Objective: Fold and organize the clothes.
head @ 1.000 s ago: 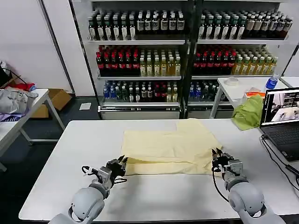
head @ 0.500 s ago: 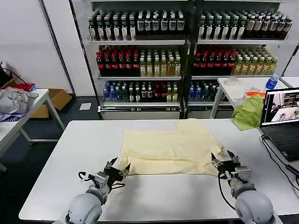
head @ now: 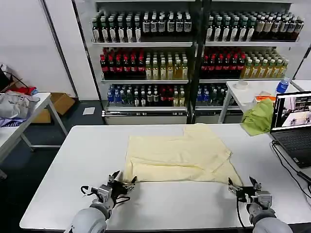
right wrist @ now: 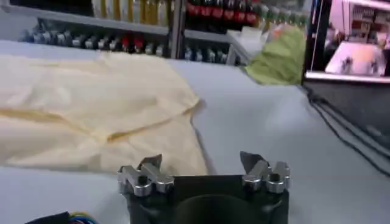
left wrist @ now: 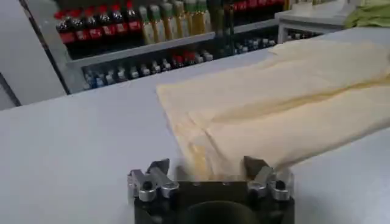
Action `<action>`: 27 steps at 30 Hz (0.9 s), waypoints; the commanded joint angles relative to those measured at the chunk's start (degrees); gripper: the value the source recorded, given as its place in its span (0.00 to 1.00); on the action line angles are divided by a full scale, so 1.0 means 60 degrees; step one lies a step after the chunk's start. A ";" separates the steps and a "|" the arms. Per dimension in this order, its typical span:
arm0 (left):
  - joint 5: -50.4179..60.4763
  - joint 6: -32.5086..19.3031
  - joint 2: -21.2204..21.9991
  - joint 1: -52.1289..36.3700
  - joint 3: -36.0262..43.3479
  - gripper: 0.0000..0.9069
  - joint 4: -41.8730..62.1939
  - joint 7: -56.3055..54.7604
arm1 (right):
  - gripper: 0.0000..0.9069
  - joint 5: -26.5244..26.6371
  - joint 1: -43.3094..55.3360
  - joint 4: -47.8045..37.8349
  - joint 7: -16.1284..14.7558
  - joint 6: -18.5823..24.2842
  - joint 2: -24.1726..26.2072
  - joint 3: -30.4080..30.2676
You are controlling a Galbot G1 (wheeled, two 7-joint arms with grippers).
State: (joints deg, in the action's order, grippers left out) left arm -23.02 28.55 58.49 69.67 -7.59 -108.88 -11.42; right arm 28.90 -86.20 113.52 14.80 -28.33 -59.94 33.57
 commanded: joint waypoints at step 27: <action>0.0259 -0.0054 -0.0651 0.2978 -0.1090 0.02 -0.2555 -0.0027 | 0.00 -0.0403 -0.2616 0.2169 -0.0024 0.0058 -0.0090 0.0618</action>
State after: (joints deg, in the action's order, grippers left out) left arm -22.27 28.47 57.26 75.55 -10.17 -113.66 -11.44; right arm 27.49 -94.82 120.39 14.62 -28.20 -60.38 36.23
